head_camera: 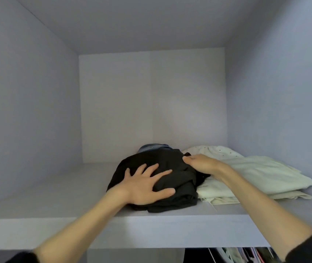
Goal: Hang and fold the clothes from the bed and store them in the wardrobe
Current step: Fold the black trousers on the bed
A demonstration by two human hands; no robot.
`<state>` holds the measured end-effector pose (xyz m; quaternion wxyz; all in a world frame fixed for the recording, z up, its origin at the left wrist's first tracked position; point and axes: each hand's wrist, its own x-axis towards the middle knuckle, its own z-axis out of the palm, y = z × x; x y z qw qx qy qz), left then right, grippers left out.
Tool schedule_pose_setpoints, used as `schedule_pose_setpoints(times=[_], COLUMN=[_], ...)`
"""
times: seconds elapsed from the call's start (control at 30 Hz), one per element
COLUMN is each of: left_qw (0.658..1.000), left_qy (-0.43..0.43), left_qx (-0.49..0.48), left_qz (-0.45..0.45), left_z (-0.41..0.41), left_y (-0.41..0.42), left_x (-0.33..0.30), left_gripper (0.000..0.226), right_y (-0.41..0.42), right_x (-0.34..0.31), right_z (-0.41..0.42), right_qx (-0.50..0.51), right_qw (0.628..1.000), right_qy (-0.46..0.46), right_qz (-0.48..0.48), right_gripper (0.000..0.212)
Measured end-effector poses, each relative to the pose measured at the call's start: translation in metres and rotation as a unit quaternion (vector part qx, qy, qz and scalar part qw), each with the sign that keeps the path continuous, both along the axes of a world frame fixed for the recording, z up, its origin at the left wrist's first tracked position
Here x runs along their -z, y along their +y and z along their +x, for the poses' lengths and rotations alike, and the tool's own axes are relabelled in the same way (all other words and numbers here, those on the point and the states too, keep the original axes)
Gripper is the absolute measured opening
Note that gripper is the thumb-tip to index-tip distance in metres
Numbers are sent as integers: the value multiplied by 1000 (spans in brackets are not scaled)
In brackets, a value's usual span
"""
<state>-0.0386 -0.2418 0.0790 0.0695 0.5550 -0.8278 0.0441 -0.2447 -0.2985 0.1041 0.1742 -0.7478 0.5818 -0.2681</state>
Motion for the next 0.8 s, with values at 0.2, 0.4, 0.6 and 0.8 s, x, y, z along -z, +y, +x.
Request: schedule_pose_setpoints(times=[0.2, 0.4, 0.6, 0.8], left_qw=[999, 997, 1000, 991], left_qy=[-20, -11, 14, 32], left_qx=[-40, -60, -22, 132], left_qz=[5, -51, -12, 13], left_z=[-1, -1, 0, -28], left_y=[-15, 1, 62, 154], left_x=[2, 12, 29, 78], left_gripper=[62, 62, 64, 55], right_y=[7, 47, 141, 266], right_x=[16, 33, 62, 115], right_z=[6, -7, -29, -47], right_qx=[17, 34, 73, 144], right_qw=[999, 987, 977, 979], right_qy=[-10, 97, 179, 96], right_qz=[-36, -120, -94, -111], right_gripper=[52, 45, 52, 49])
